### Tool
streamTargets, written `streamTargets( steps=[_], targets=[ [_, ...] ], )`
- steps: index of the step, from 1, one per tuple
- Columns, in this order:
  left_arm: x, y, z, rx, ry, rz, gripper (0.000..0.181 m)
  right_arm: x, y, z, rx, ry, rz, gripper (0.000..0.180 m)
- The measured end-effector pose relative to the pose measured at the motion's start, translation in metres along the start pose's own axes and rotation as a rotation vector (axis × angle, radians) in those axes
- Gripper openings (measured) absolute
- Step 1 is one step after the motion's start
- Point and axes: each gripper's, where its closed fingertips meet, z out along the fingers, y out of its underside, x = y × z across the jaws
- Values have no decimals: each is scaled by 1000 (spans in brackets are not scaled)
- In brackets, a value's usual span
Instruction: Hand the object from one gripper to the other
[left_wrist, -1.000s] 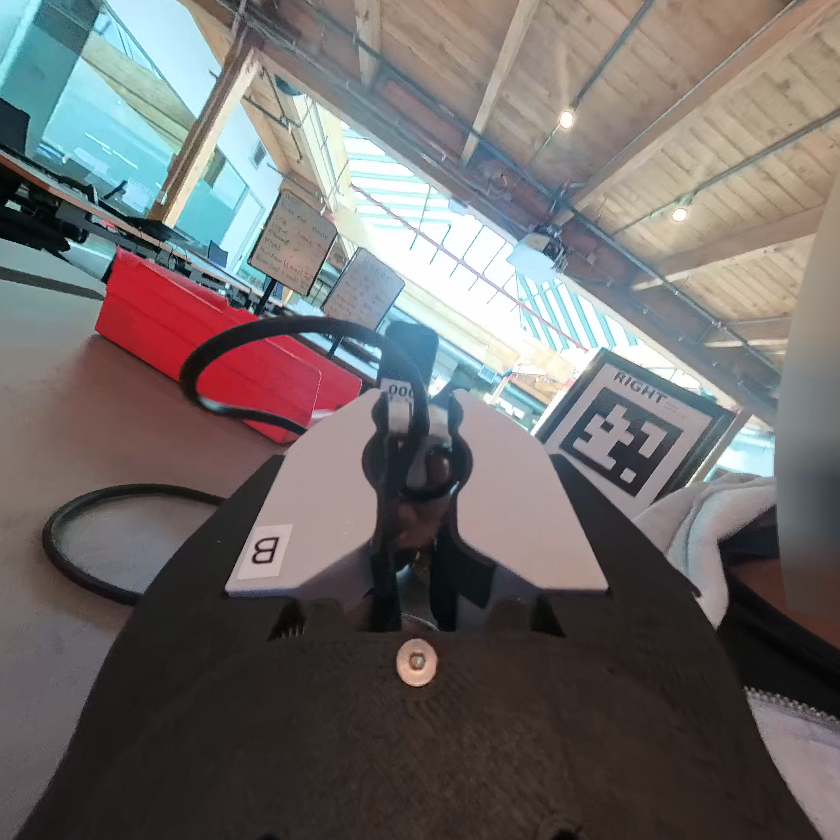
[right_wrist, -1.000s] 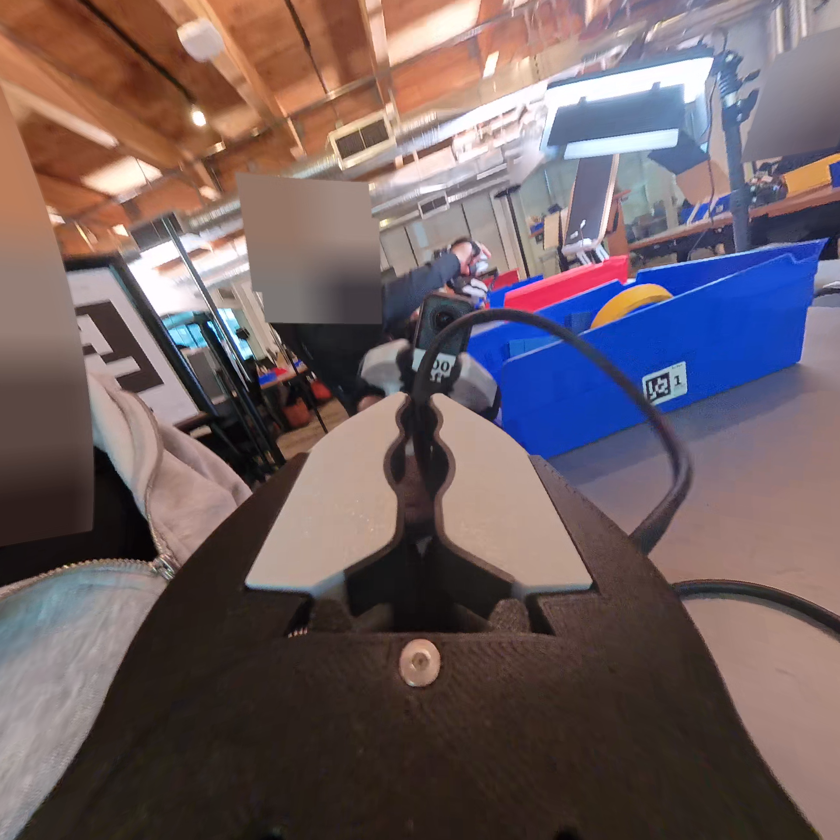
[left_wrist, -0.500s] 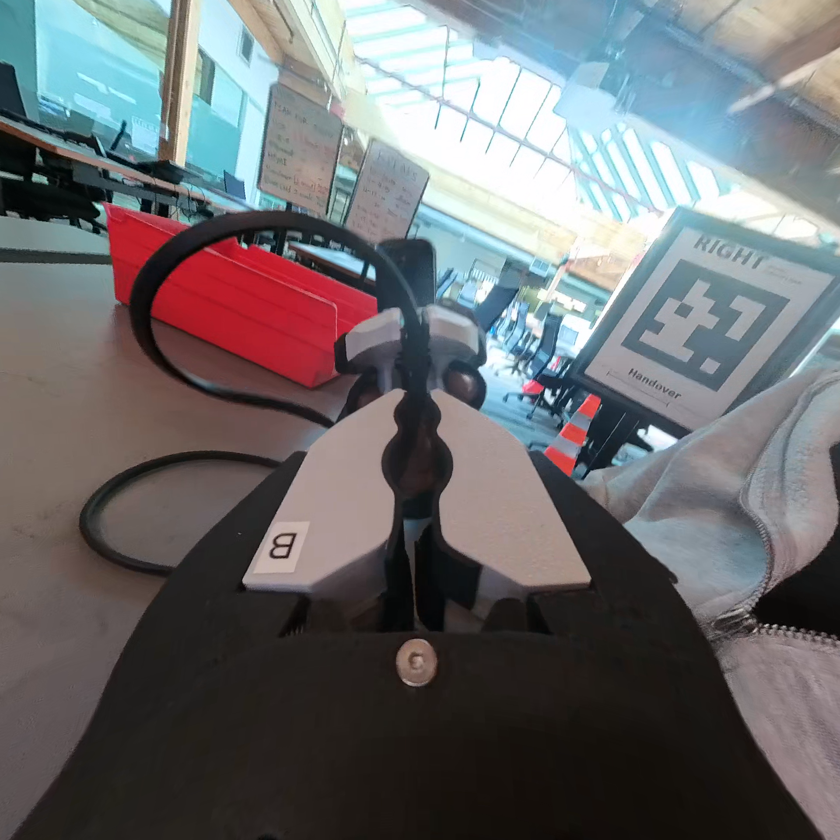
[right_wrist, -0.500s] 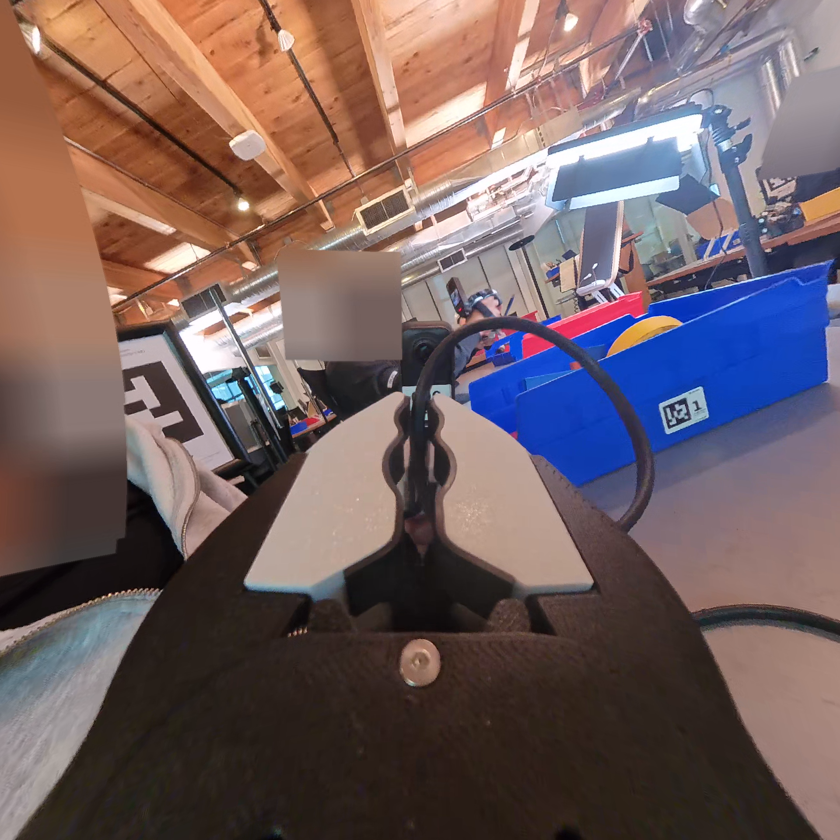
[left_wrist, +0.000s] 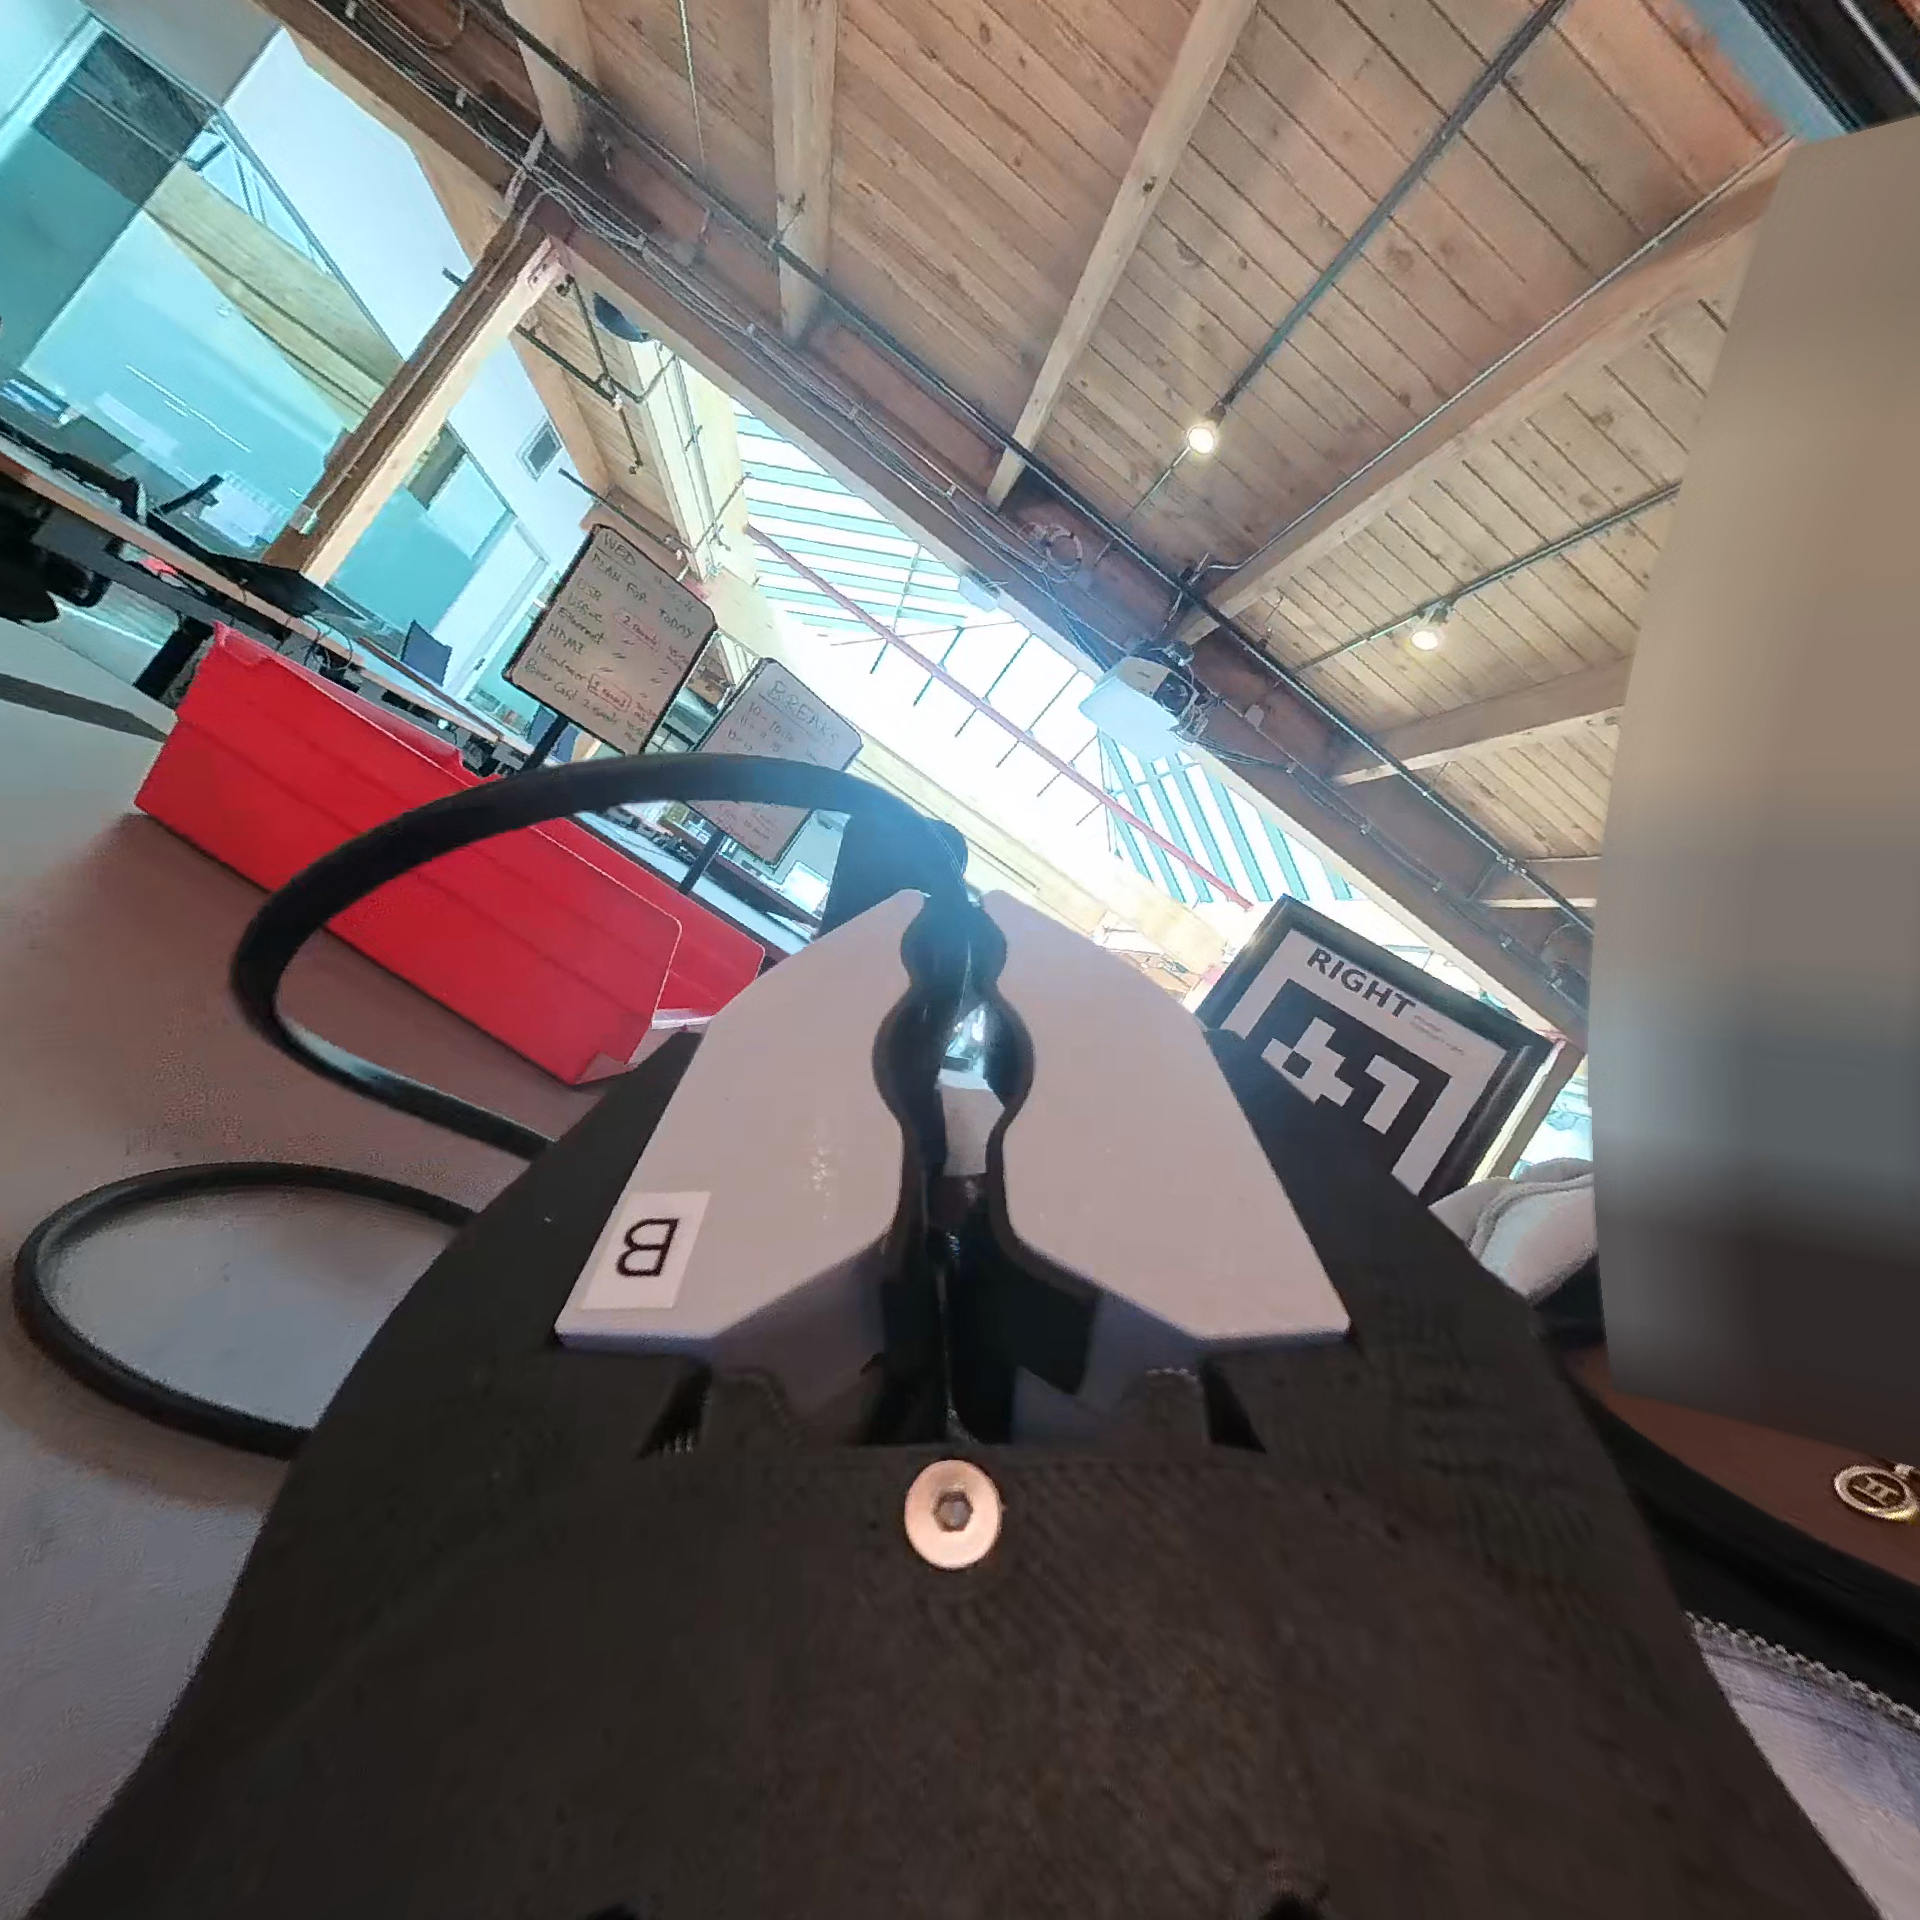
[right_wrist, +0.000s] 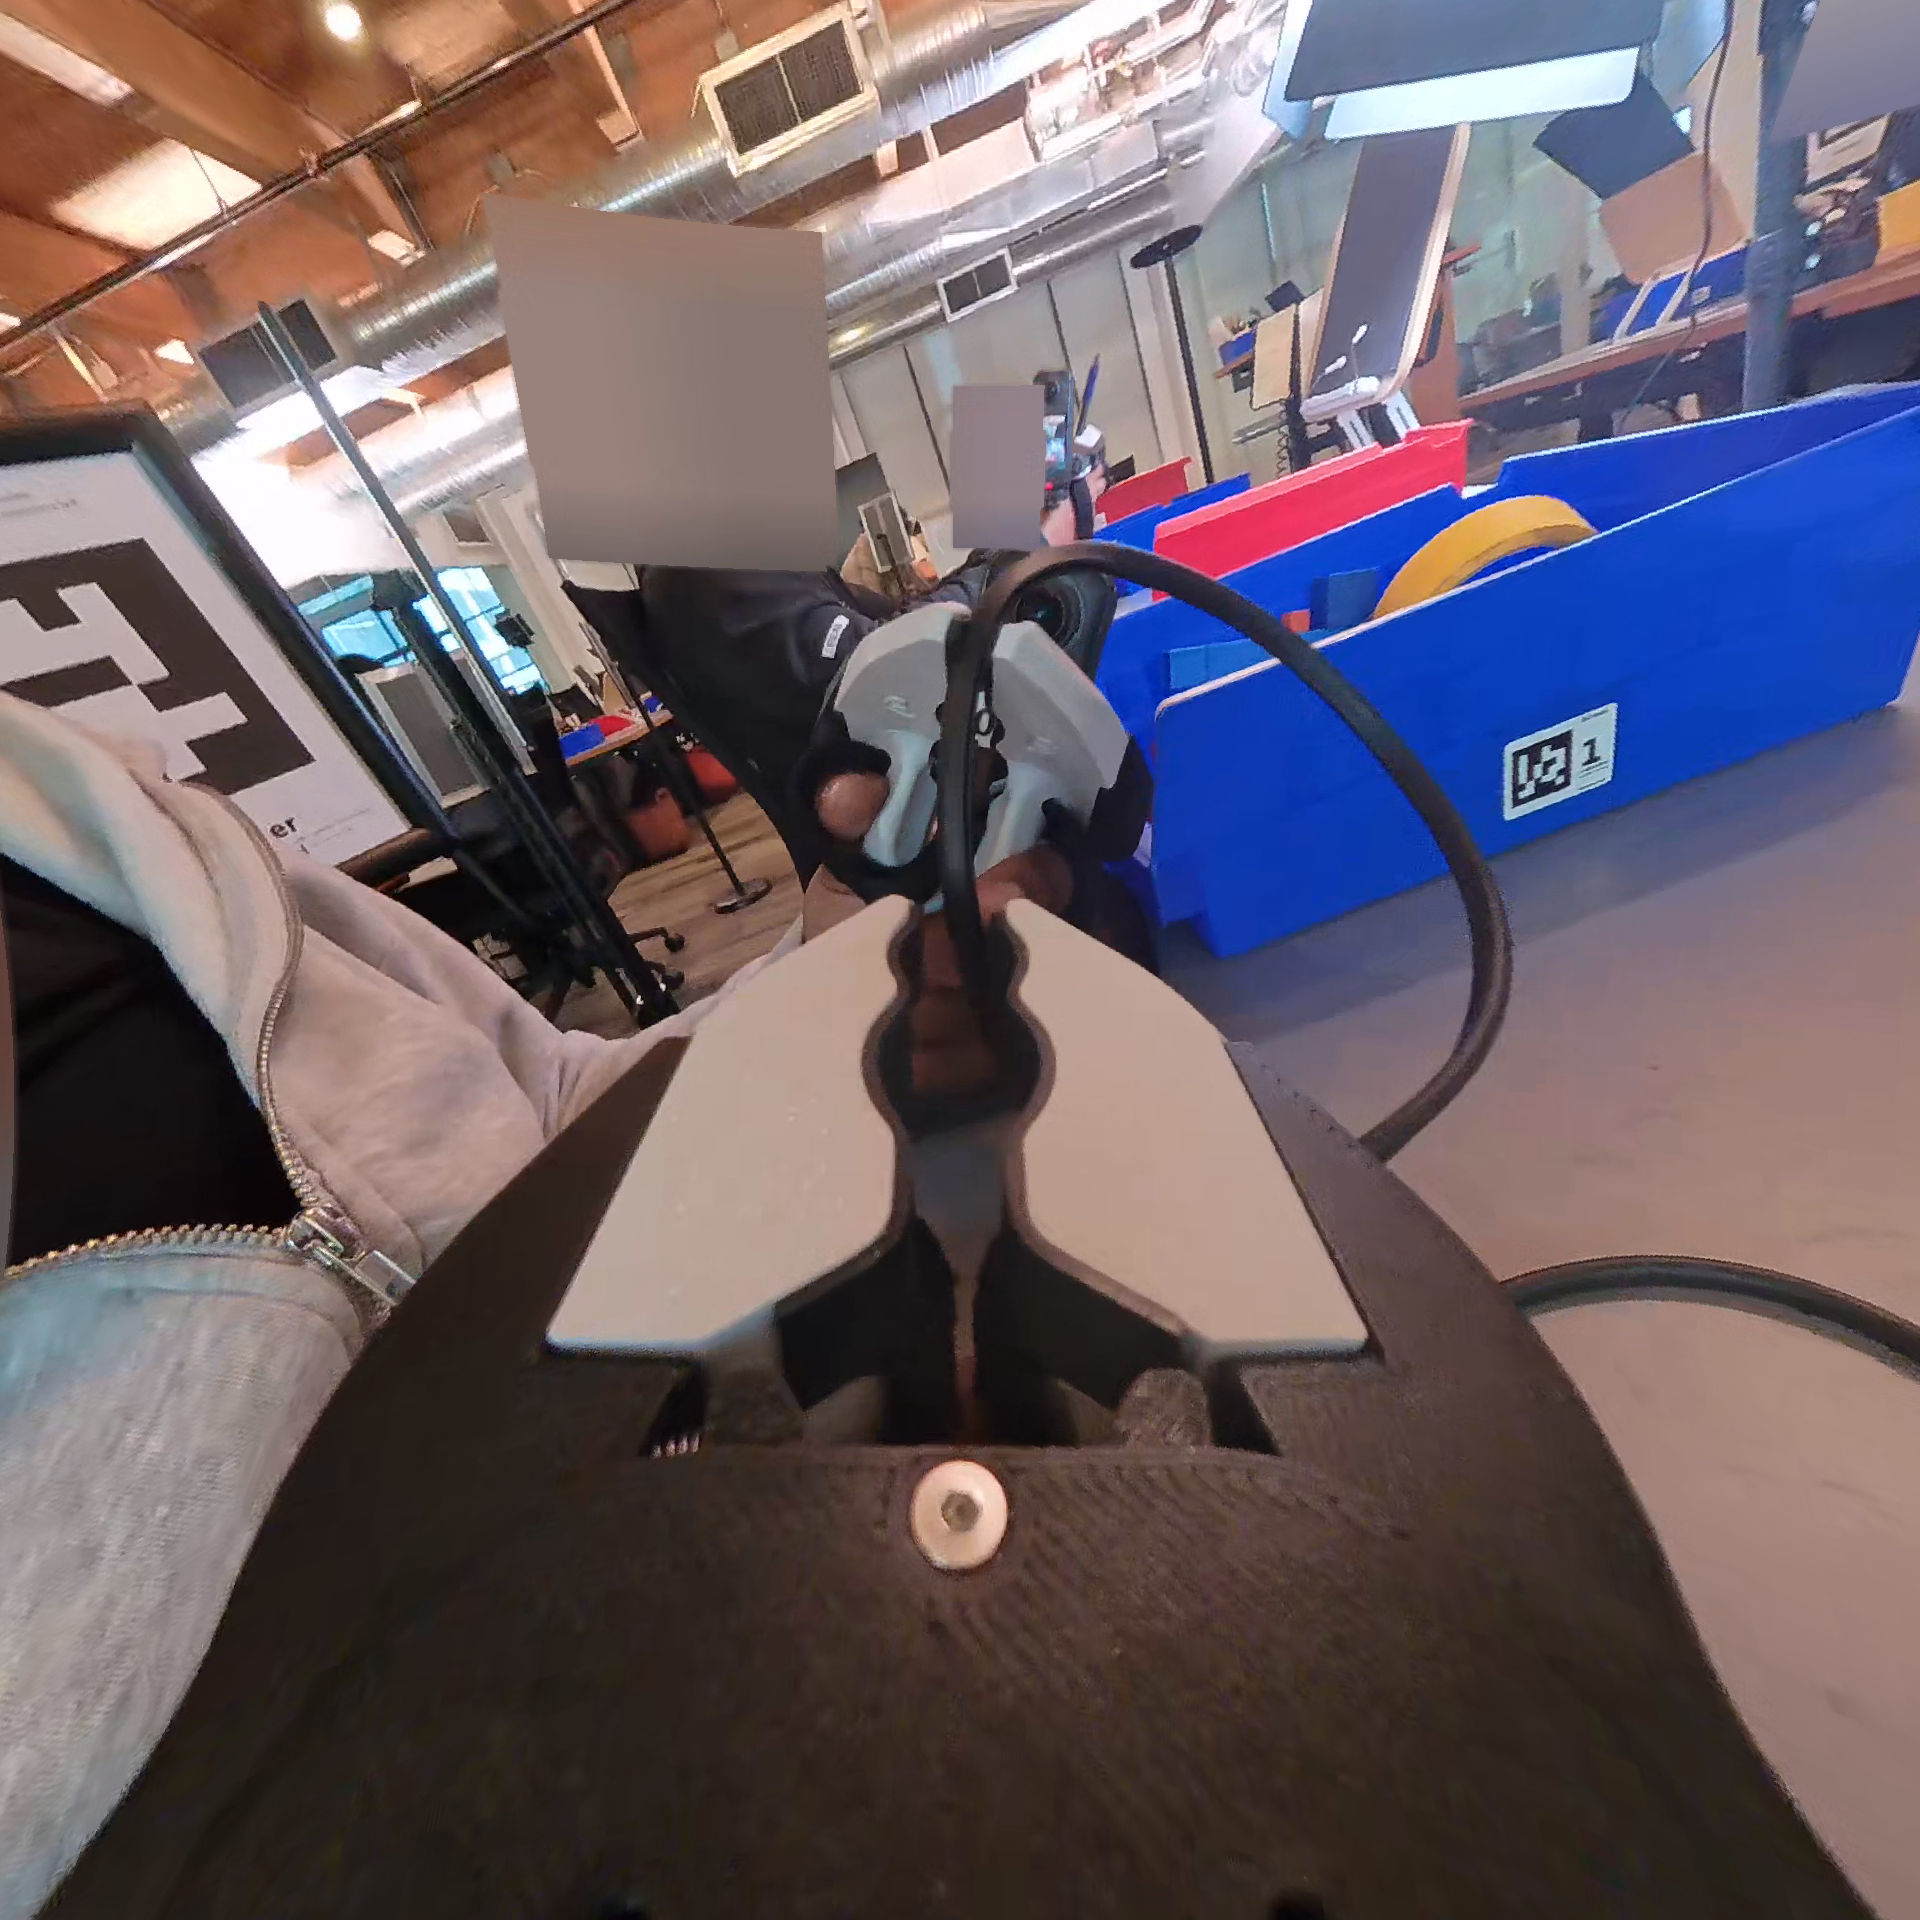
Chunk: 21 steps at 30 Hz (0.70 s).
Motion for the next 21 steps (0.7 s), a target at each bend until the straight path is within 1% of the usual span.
streamTargets(
  steps=[1, 3, 5, 6, 8, 11, 14, 16, 18, 19, 21],
  targets=[
    [0, 0, 0, 1, 1, -5, 5, 1, -2, -1, 11, 4, 7, 15],
    [0, 0, 0, 2, 1, -5, 5, 0, -3, -2, 21, -6, 6, 6],
    [-1, 0, 0, 1, -12, 0, 6, -3, -4, -3, 20, -17, -20, 6],
    [-1, 1, 0, -5, -16, 7, 11, -4, -6, -3, 32, -19, -30, 6],
    [0, 7, 3, -48, -16, 19, 27, -6, -16, -8, 100, -34, -16, 5],
    [-2, 29, 9, -183, -41, 80, 34, -5, -36, -21, 242, -77, 72, 4],
    [-13, 54, 12, -344, -134, 235, 33, -4, -46, -29, 325, -106, 122, 4],
    [-22, 64, 11, -414, -198, 340, 33, -4, -45, -28, 319, -111, 127, 5],
    [-26, 68, 10, -444, -221, 382, 32, -5, -42, -26, 300, -105, 115, 4],
    [-25, 68, 10, -444, -216, 380, 28, -5, -42, -25, 293, -102, 109, 5],
    [-20, 66, 11, -423, -184, 356, 8, -5, -40, -24, 284, -100, 104, 4]
  ],
)
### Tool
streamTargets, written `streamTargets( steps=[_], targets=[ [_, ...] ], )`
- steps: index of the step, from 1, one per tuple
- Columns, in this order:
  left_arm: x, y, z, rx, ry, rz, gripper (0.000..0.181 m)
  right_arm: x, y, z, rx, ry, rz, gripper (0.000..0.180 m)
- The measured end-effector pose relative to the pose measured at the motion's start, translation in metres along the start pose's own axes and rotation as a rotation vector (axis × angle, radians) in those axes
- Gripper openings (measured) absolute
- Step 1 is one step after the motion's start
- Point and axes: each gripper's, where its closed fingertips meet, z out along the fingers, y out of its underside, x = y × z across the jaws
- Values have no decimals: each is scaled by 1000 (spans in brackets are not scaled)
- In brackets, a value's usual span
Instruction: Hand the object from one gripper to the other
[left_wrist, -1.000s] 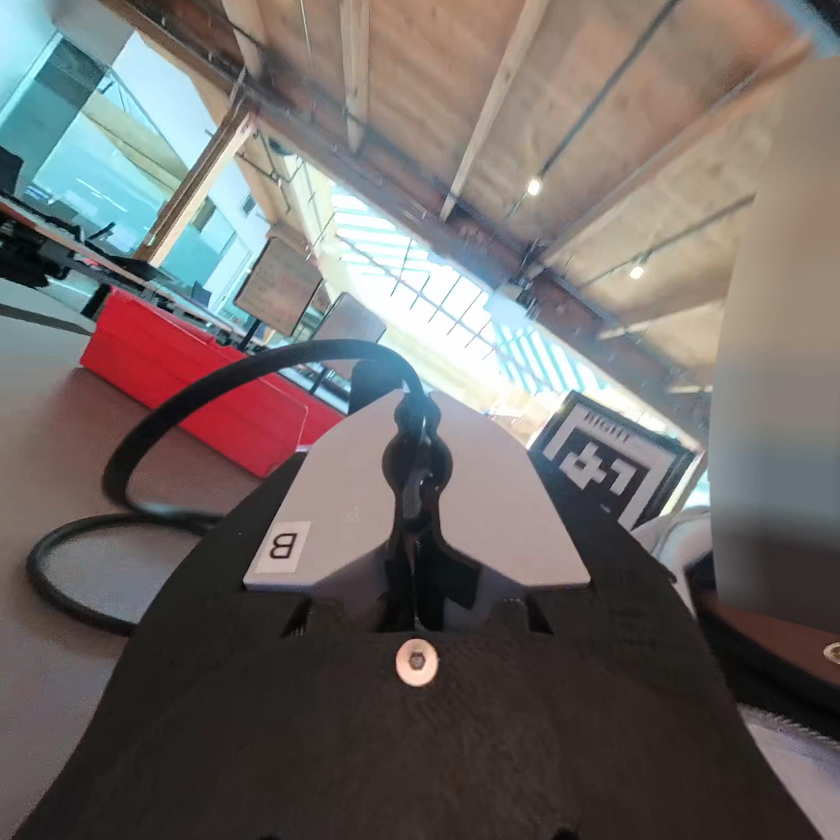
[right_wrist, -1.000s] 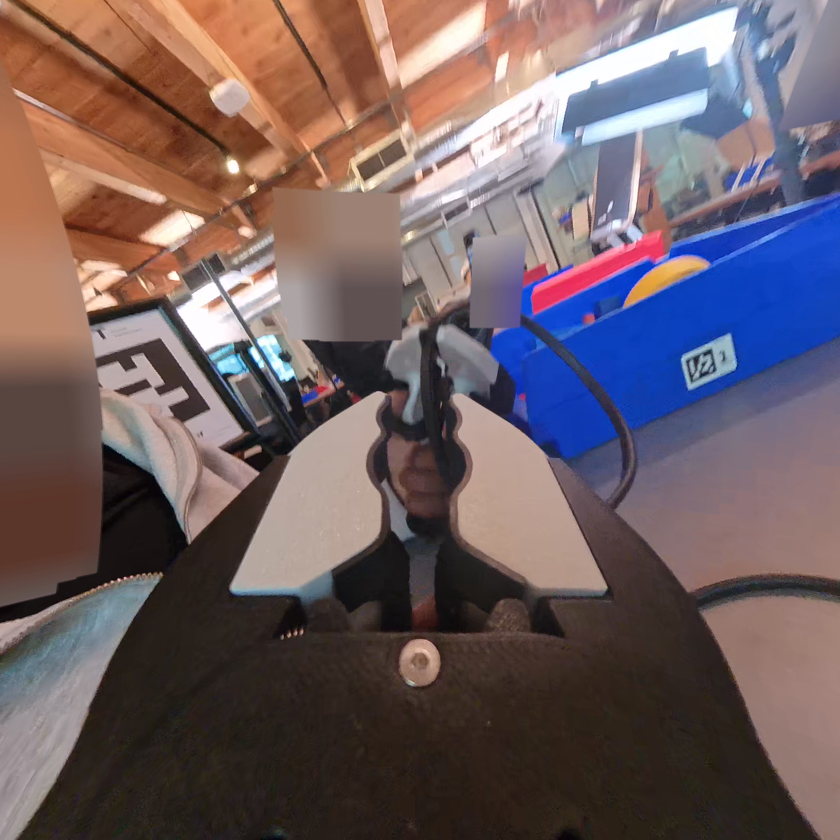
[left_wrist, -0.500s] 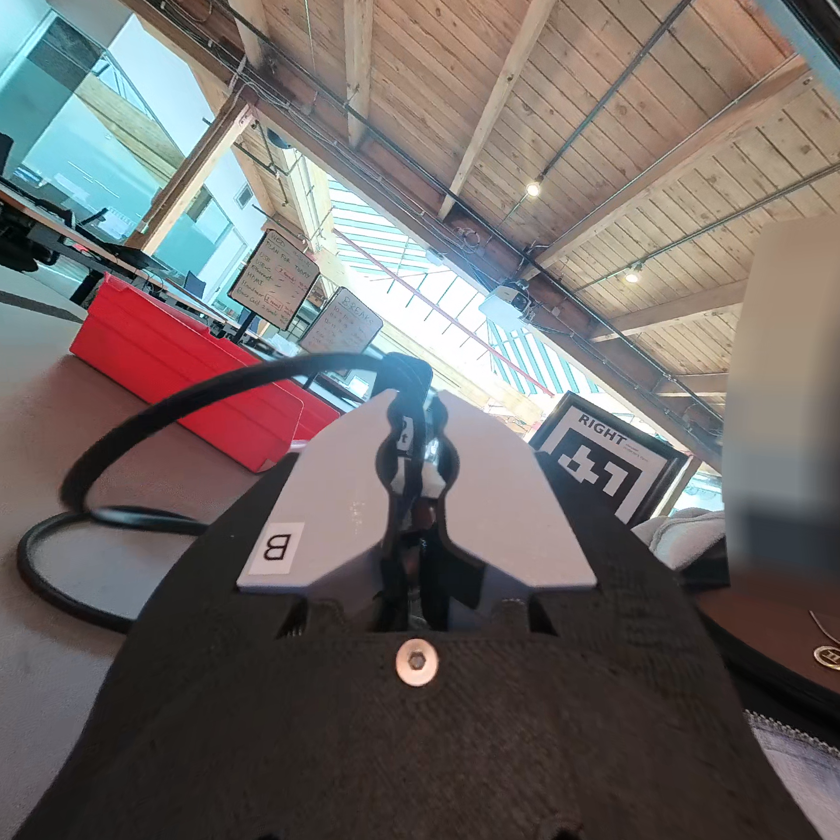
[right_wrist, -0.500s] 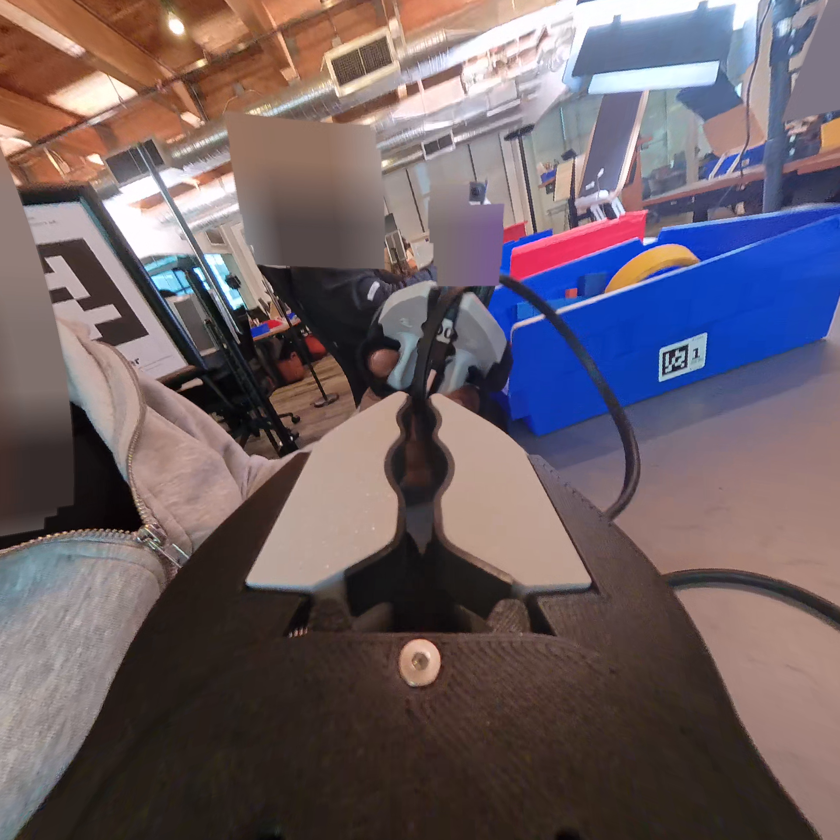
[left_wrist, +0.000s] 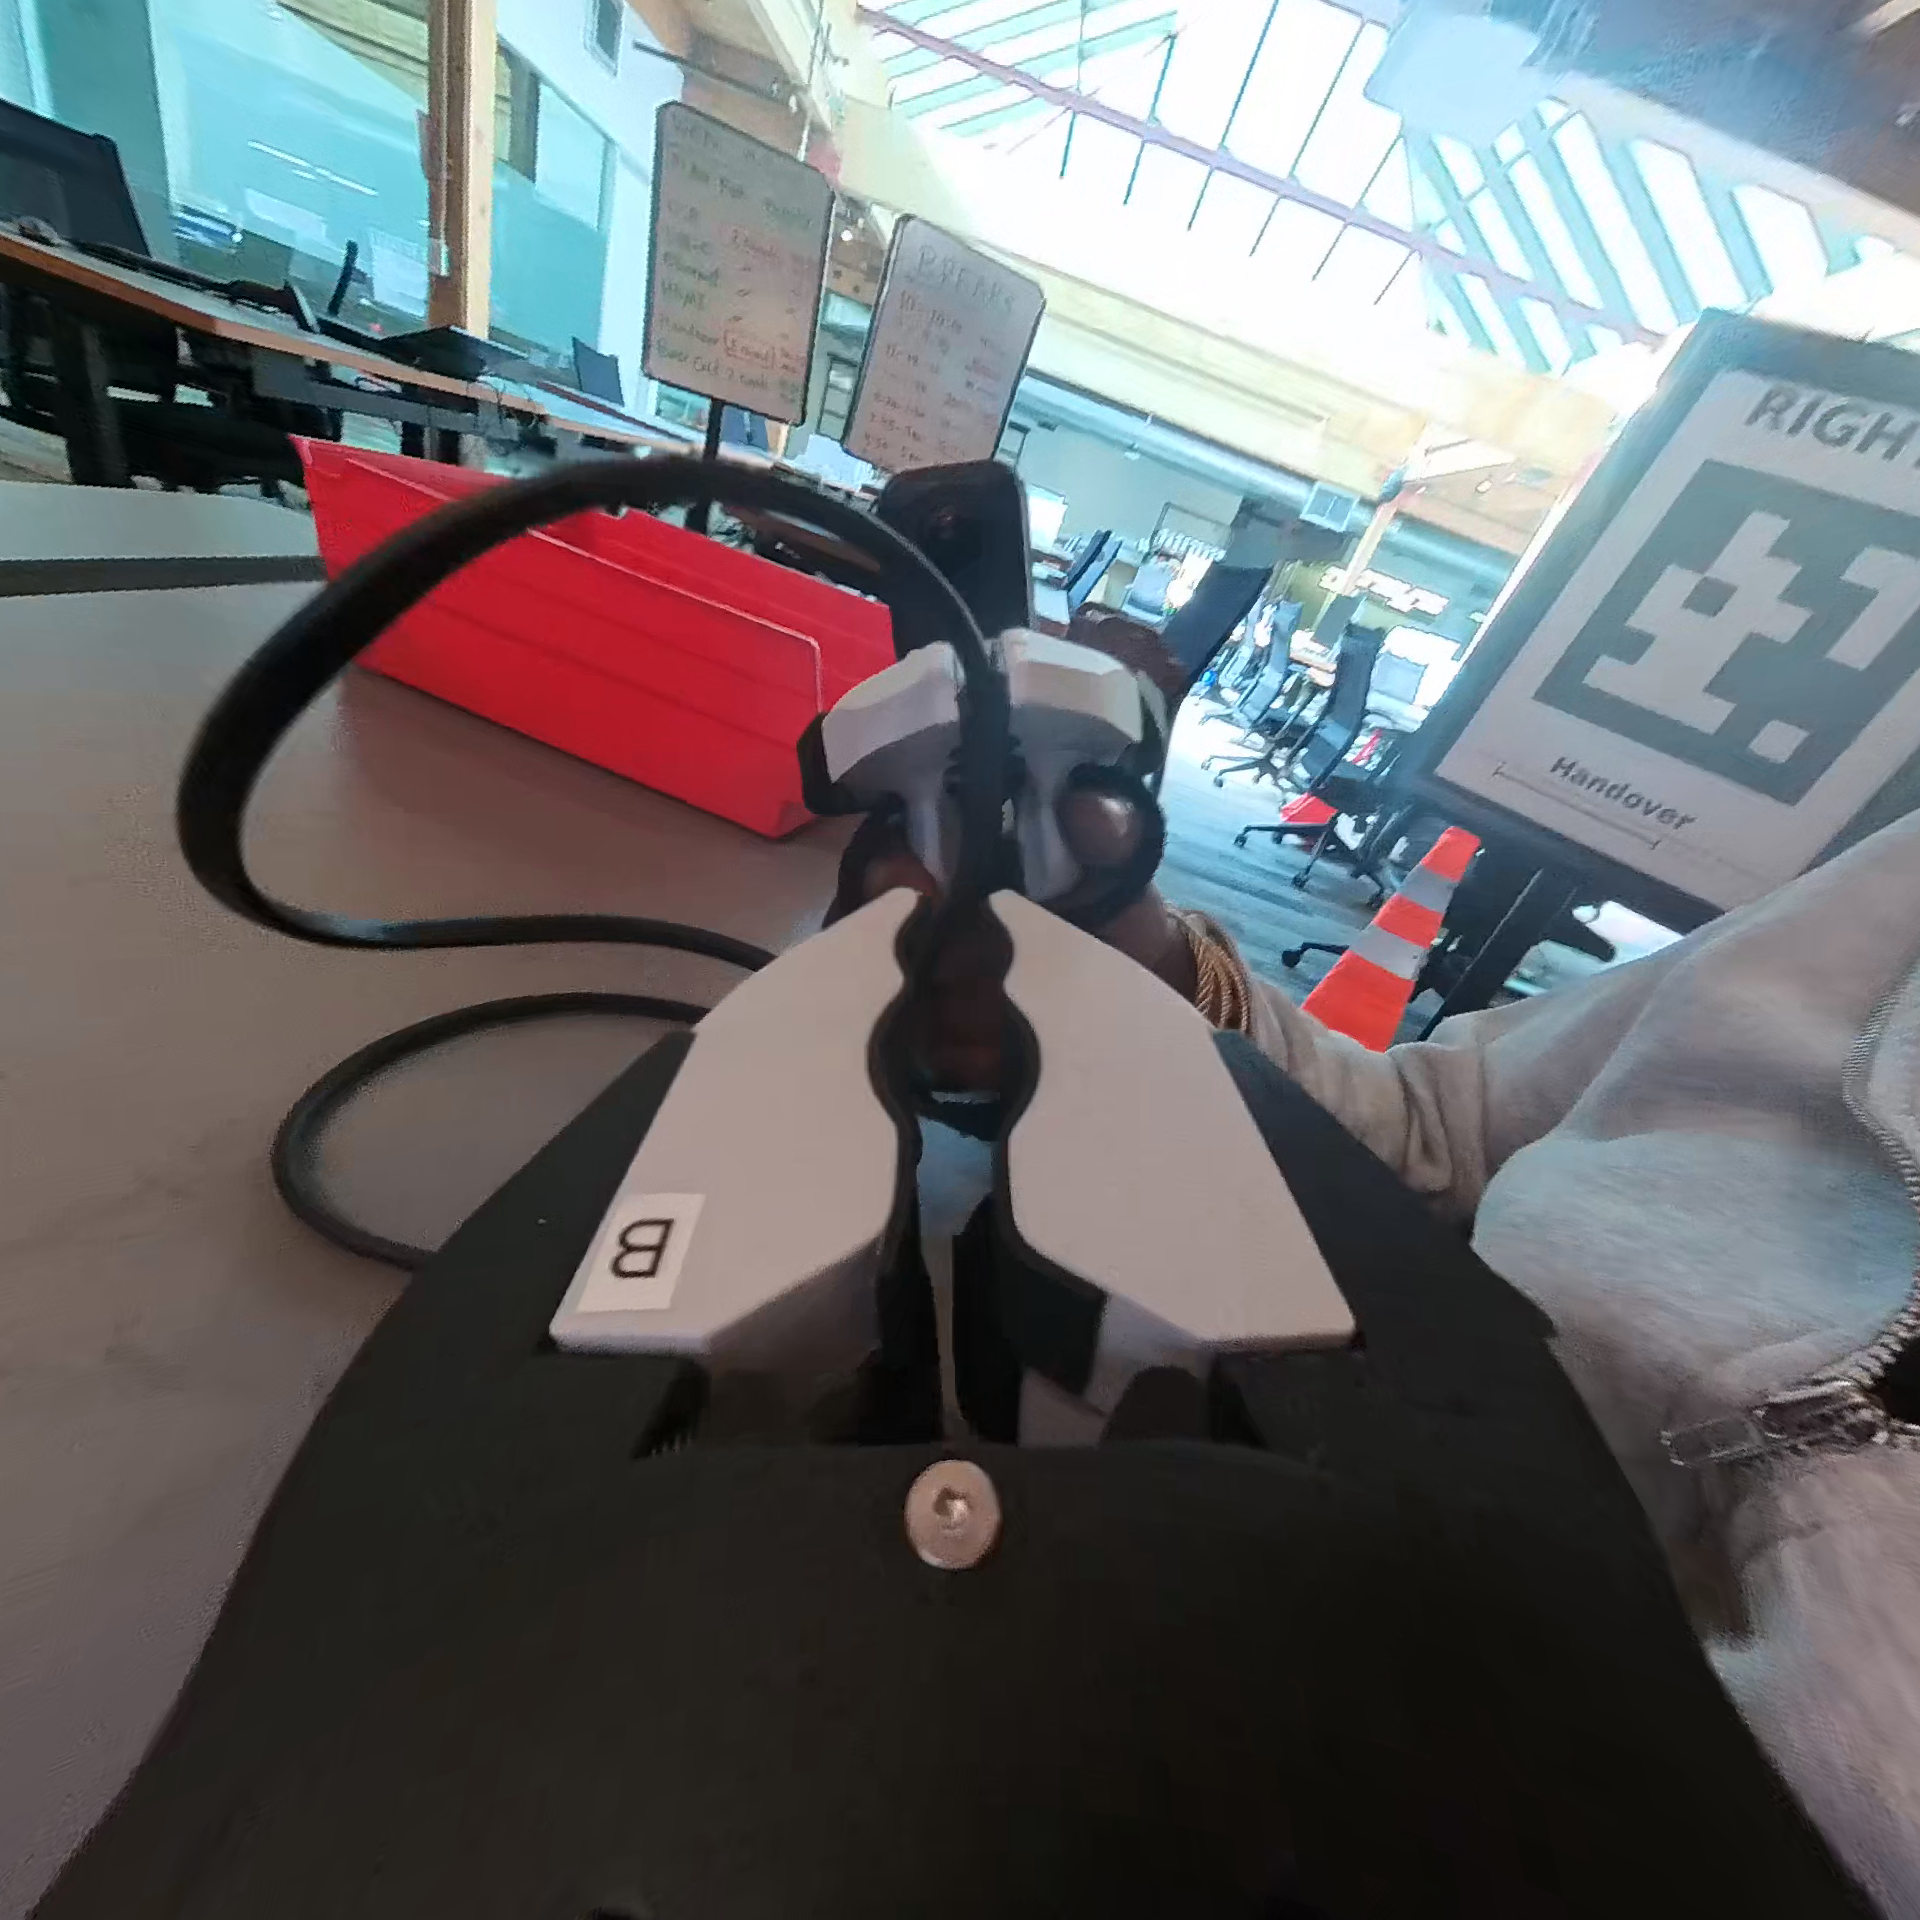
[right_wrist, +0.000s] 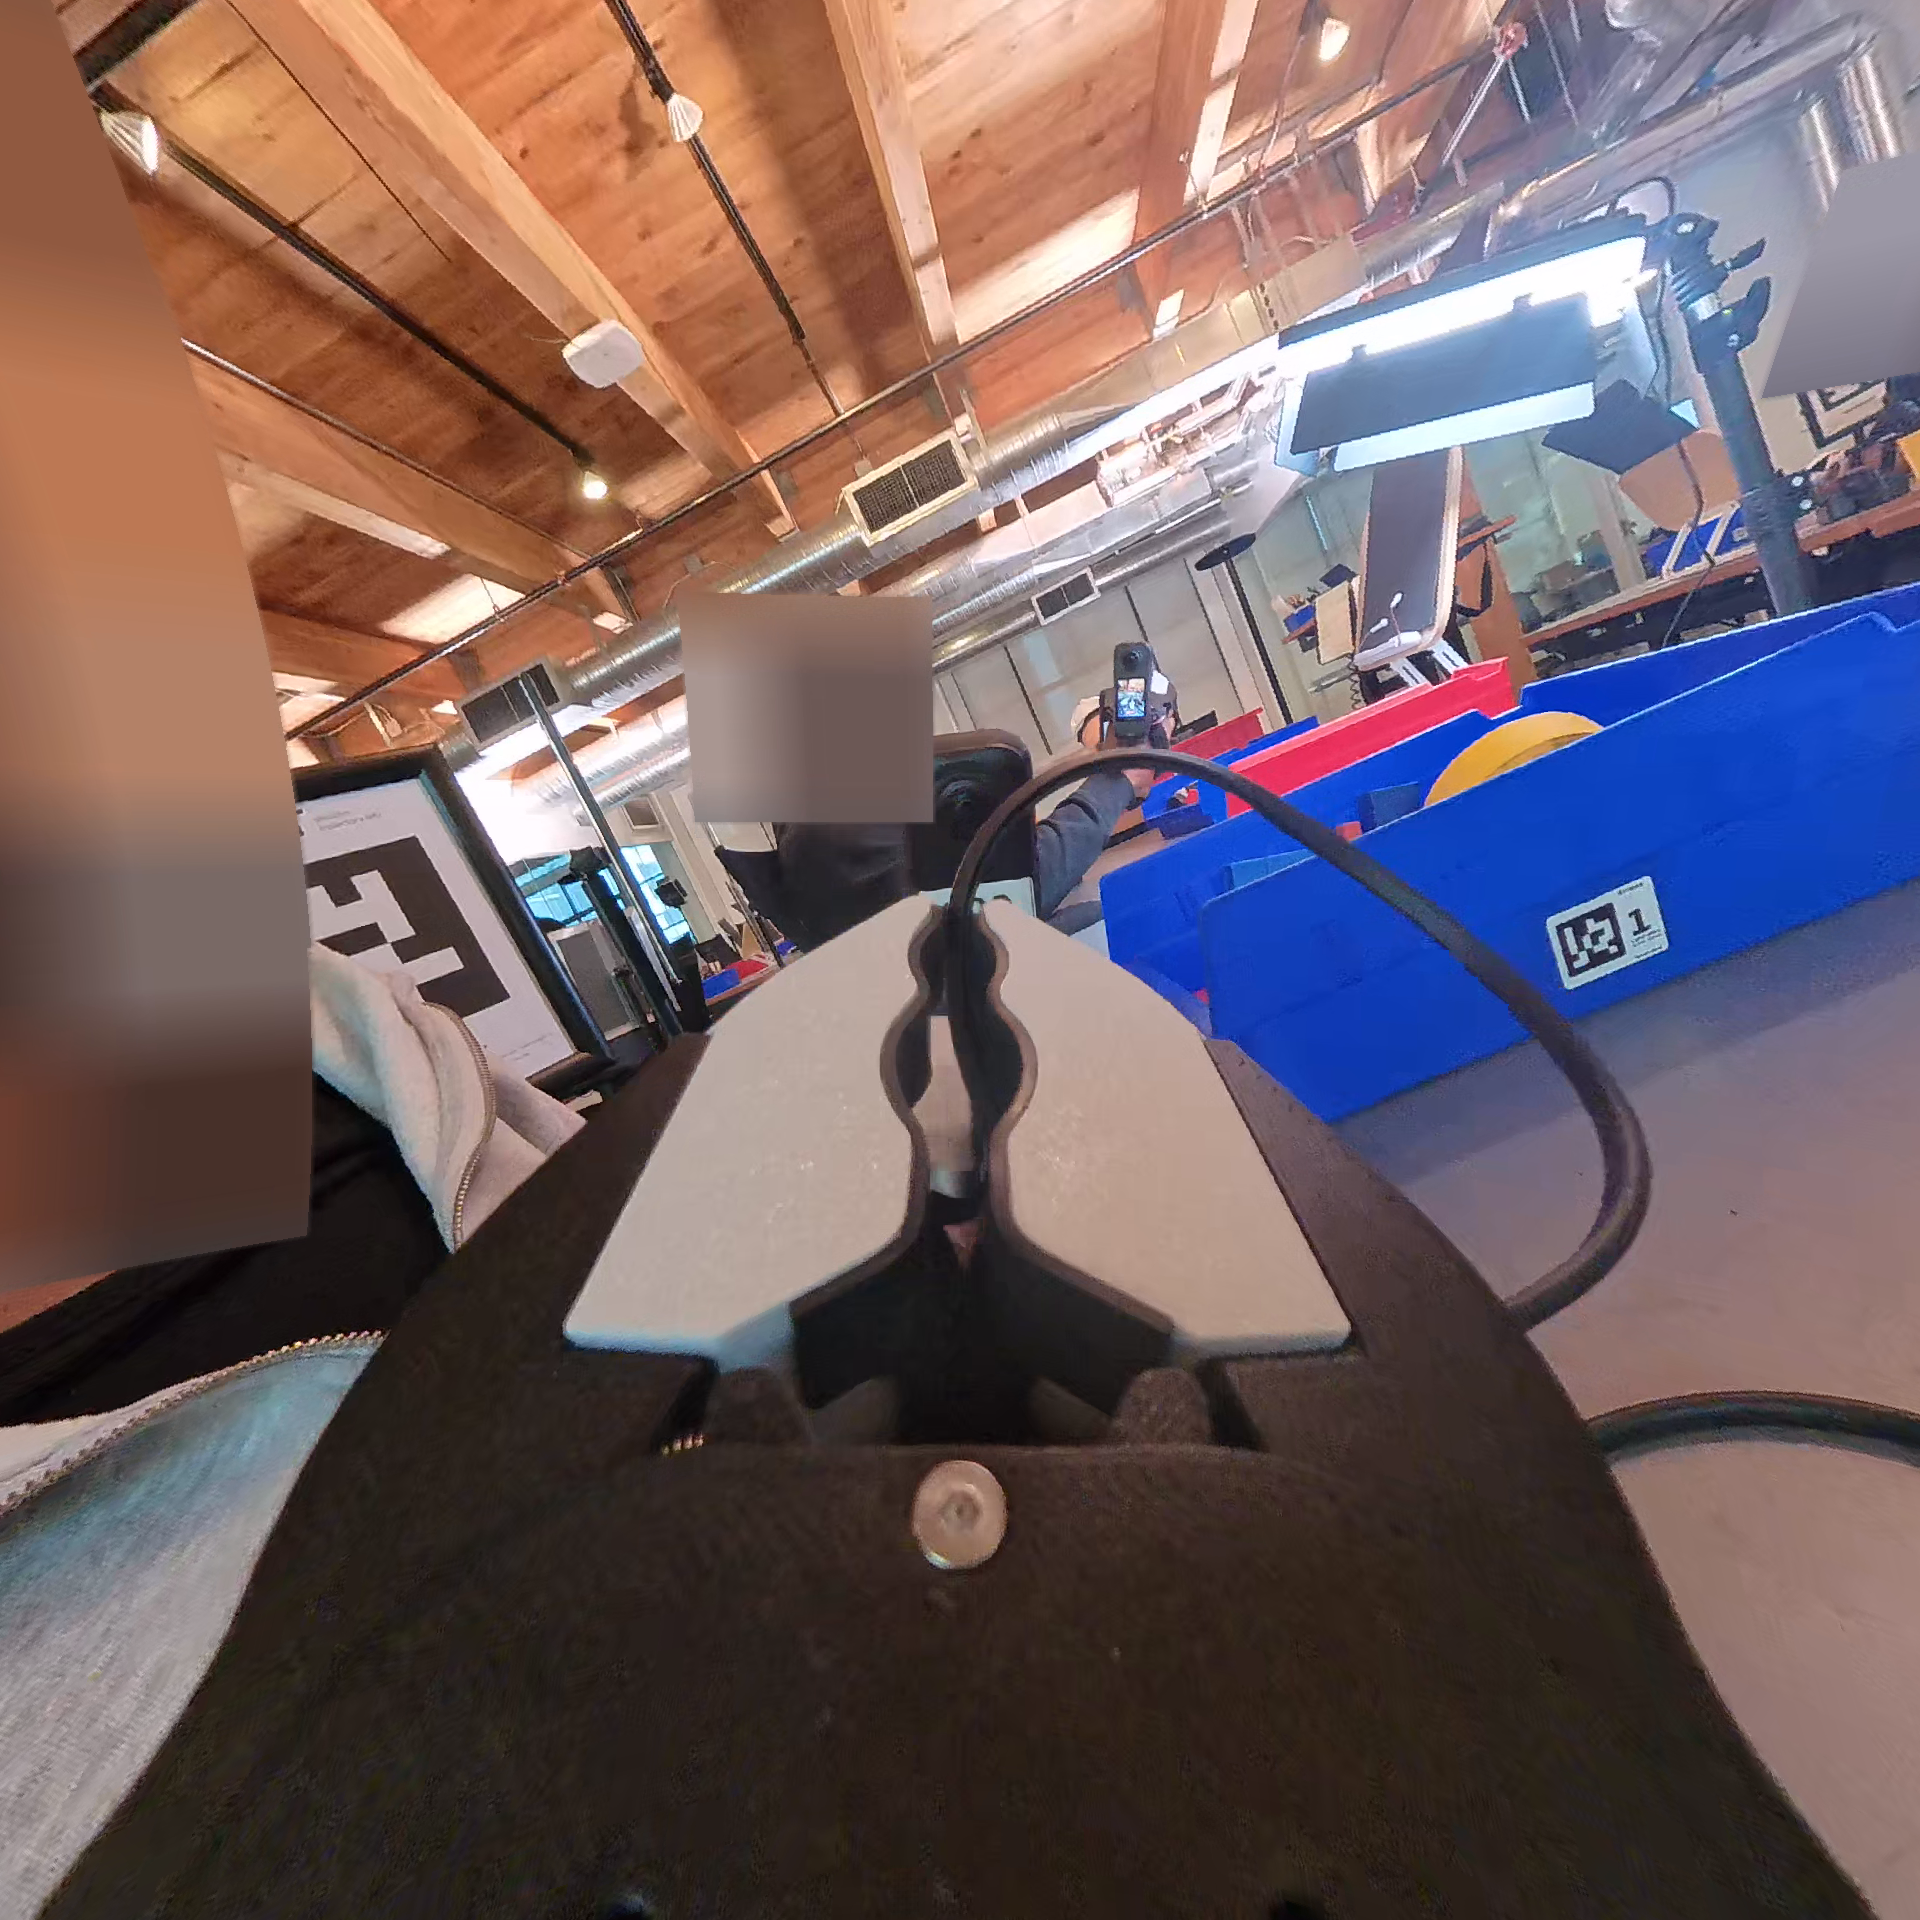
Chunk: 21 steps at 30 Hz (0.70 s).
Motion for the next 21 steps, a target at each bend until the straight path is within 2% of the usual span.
streamTargets(
  steps=[8, 12, 15, 18, 20, 21],
  targets=[
    [12, -19, -10, 129, 160, -180, 4, 10, -5, -3, 41, 70, -10, 11],
    [8, -37, -23, 254, 239, -345, 3, 14, -6, -3, 21, 152, -140, 26],
    [7, -41, -28, 289, 289, -440, 4, 18, -2, -3, -93, 296, -529, 36],
    [10, -37, -25, 255, 331, -496, 3, 24, -4, -11, -264, 499, -1181, 34],
    [14, -32, -22, 214, 354, -510, 3, 18, -4, -12, -346, 561, -1593, 27],
    [17, -29, -20, 192, 359, -508, 4, 16, 0, -10, -391, 567, -1731, 27]
  ],
)
